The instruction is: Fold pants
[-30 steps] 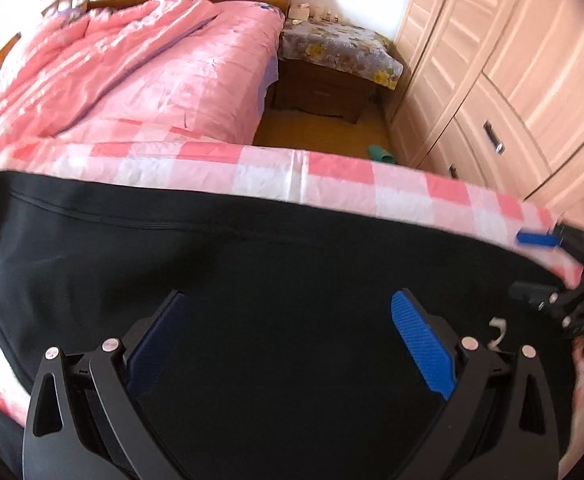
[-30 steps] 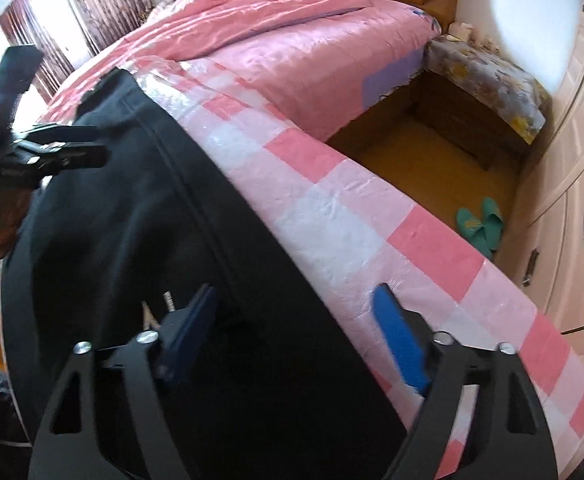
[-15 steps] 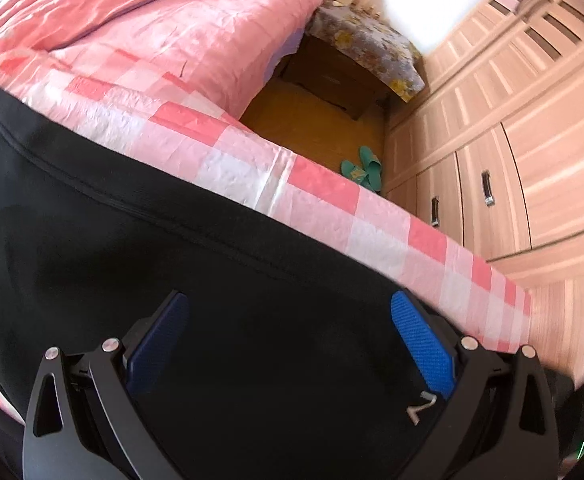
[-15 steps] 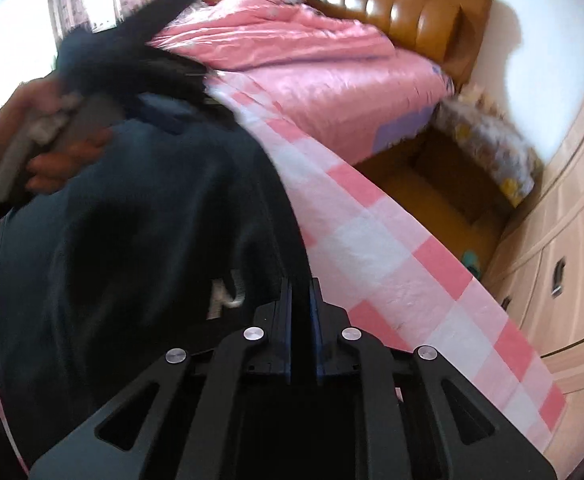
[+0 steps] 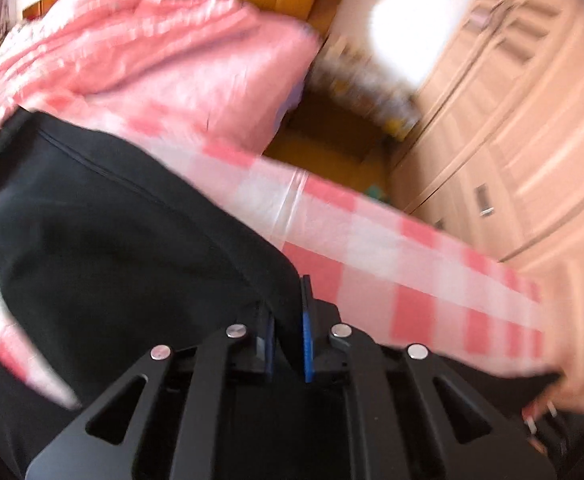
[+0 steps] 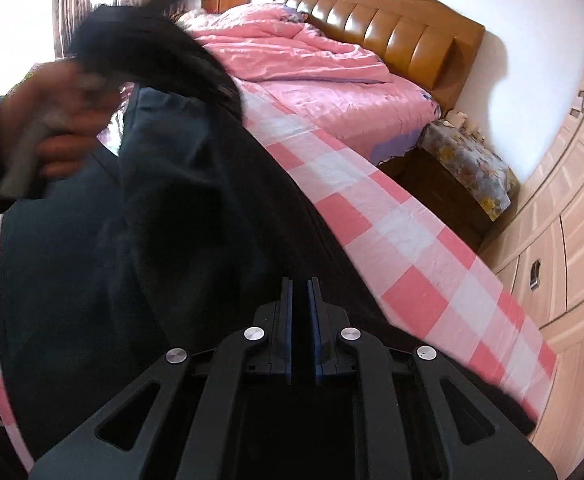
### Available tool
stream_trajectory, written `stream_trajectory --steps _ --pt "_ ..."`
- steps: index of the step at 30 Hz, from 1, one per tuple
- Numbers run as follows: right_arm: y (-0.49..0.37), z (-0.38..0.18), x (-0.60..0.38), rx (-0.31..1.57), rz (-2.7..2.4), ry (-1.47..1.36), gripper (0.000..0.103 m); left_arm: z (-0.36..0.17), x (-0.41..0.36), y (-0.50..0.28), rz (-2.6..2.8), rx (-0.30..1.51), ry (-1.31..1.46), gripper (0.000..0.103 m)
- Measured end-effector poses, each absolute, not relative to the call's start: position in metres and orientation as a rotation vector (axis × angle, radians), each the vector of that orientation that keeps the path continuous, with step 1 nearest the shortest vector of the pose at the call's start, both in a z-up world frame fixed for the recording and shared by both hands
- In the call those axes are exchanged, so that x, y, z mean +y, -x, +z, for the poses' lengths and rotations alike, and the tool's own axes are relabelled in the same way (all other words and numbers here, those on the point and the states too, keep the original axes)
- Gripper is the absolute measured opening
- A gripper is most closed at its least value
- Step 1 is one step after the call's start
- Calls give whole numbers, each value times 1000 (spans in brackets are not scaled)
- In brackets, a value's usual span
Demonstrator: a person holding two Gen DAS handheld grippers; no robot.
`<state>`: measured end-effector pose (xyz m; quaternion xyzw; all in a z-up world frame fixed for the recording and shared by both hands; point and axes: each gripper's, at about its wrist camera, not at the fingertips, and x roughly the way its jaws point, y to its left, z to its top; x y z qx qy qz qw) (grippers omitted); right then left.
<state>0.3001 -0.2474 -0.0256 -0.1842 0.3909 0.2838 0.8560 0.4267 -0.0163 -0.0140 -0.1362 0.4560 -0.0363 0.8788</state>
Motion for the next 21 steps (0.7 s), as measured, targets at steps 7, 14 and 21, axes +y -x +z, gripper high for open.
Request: stream_trajectory --steps 7,14,21 --pt "-226 -16 -250 807 572 66 99 2 16 -272 -178 757 317 10" --pt "-163 -33 -273 847 438 -292 99 -40 47 -192 -199 749 404 10" --pt "-108 -64 -285 830 373 -764 99 -49 58 -187 -267 773 439 10"
